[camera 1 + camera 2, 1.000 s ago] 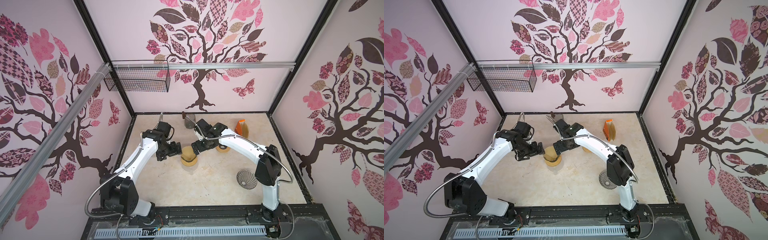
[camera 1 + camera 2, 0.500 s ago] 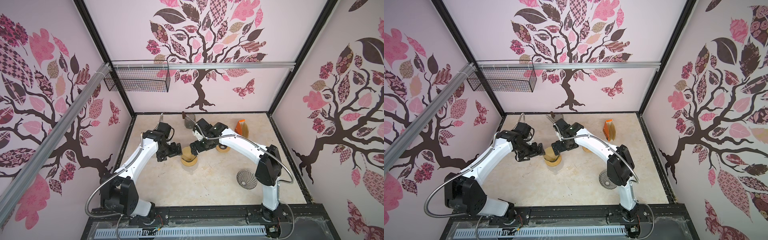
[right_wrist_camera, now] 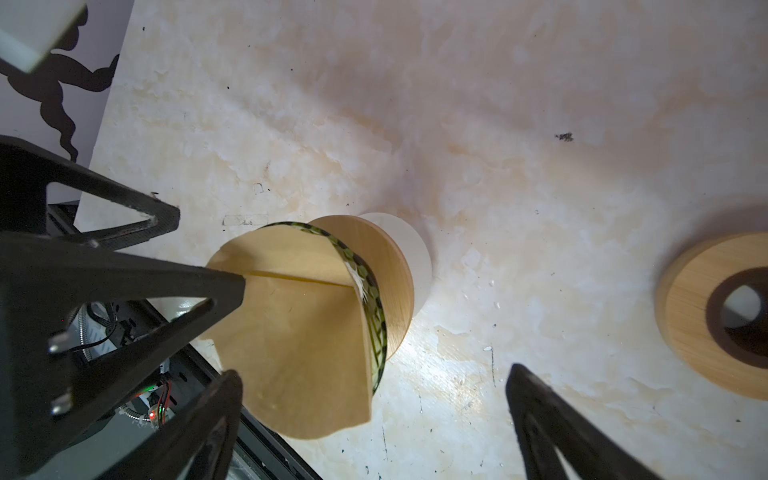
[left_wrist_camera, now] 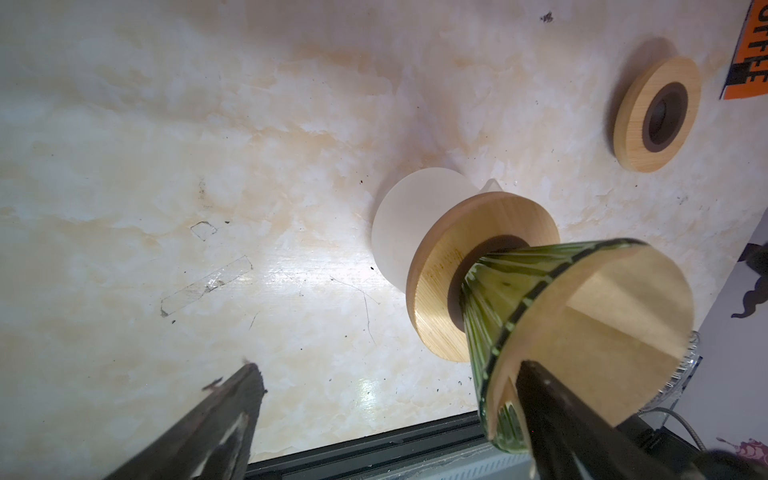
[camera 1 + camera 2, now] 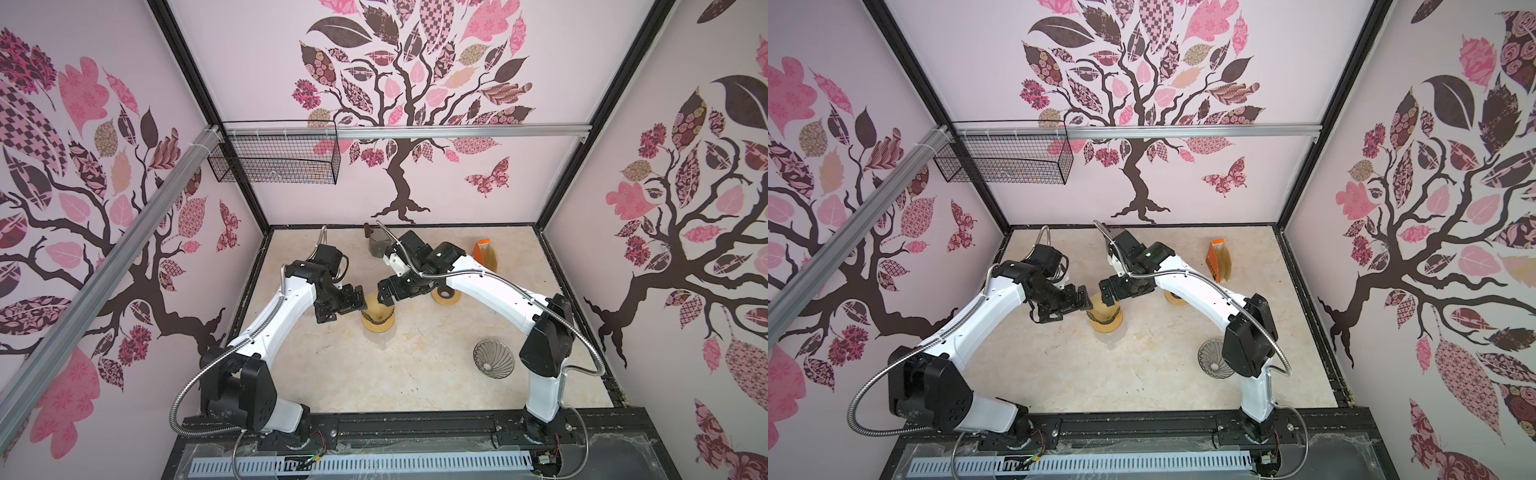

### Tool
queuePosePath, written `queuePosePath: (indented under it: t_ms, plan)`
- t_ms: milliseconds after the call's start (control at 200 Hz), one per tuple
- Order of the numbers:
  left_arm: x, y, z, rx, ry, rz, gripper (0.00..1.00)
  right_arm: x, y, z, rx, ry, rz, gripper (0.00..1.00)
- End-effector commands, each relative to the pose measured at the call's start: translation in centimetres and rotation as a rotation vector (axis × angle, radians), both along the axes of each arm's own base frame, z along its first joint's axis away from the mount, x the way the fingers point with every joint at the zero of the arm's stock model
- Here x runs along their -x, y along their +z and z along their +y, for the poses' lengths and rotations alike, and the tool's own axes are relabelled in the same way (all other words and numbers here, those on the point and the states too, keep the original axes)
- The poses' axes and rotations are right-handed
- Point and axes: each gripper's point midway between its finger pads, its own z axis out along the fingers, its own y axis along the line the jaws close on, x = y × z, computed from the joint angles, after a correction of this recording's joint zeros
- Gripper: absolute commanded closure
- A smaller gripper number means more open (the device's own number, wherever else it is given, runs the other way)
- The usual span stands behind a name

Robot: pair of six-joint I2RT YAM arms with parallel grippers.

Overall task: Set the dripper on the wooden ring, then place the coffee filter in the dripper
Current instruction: 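Release the filter and raise both grippers away from the dripper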

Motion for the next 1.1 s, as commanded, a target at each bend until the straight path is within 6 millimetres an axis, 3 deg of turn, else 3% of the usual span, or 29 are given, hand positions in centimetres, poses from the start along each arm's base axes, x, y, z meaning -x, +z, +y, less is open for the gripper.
queuePosePath:
  t_ms: [0,255,650,805,1095]
  plan:
    - [-0.3,1.0,-0.3,0.034,-0.004,-0.036,0.02,0.1,2.7,-0.2,-0.049,0.001,-0.038,0.0]
    - [-0.9,2.5,-0.7,0.06,0.0,-0.084,0.02,0.2,4.5,0.2,-0.096,0.007,-0.044,0.0]
    - [-1.5,7.6,-1.3,0.14,-0.03,-0.199,0.02,-0.4,7.7,-0.8,-0.127,-0.026,-0.112,0.0]
    - [-1.0,9.4,-1.3,0.171,-0.035,-0.237,0.02,-1.0,8.3,-2.9,-0.111,-0.082,-0.139,0.0]
    - [0.8,11.6,-1.7,0.242,-0.049,-0.294,0.02,-2.4,7.6,-9.3,-0.122,-0.249,-0.119,0.0]
